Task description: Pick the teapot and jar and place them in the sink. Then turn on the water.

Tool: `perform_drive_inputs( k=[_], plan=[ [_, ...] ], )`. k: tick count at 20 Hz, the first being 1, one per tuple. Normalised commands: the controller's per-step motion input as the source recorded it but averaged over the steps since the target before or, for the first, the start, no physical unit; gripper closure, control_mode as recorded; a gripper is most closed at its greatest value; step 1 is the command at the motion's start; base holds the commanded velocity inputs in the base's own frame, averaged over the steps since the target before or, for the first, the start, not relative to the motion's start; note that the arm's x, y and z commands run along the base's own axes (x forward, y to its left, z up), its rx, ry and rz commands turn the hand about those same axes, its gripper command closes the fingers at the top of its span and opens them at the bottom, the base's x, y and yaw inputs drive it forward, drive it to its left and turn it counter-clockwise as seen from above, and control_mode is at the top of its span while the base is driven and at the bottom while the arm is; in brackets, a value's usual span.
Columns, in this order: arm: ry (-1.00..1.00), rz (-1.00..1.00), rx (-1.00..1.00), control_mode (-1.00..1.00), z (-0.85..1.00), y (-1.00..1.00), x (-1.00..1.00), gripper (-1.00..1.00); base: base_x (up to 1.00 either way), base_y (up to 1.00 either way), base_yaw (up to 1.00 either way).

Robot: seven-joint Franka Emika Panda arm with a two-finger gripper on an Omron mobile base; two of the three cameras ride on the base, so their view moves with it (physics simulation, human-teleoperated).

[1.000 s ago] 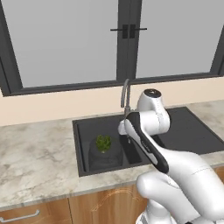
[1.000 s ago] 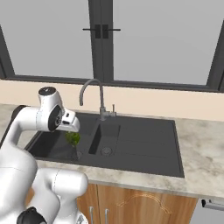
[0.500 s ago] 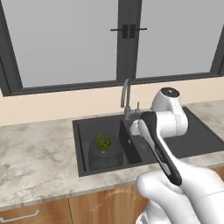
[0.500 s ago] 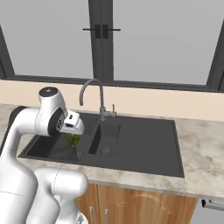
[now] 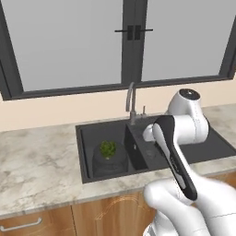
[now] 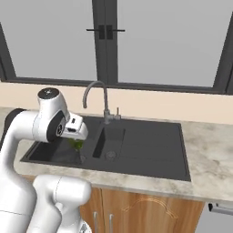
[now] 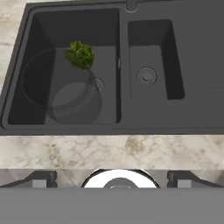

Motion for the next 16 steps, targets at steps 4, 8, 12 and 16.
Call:
perform_drive_inputs(
  k=[4,8,12,16],
  plan=[
    [0.0,0.0,0.0,1.0,0.0,0.0,0.0,-1.0,-1.0,0.0,-0.26],
    [0.0,0.0,0.0,1.0,0.0,0.0,0.0,-1.0,-0.93,0.55,-0.43],
    [0.0,0.0,0.0,1.0,0.0,0.0,0.0,-1.0,-0.69,0.78,-0.63],
    [0.0,0.0,0.0,1.0,0.0,0.0,0.0,-1.0,-0.69,0.29,-0.82]
  ],
)
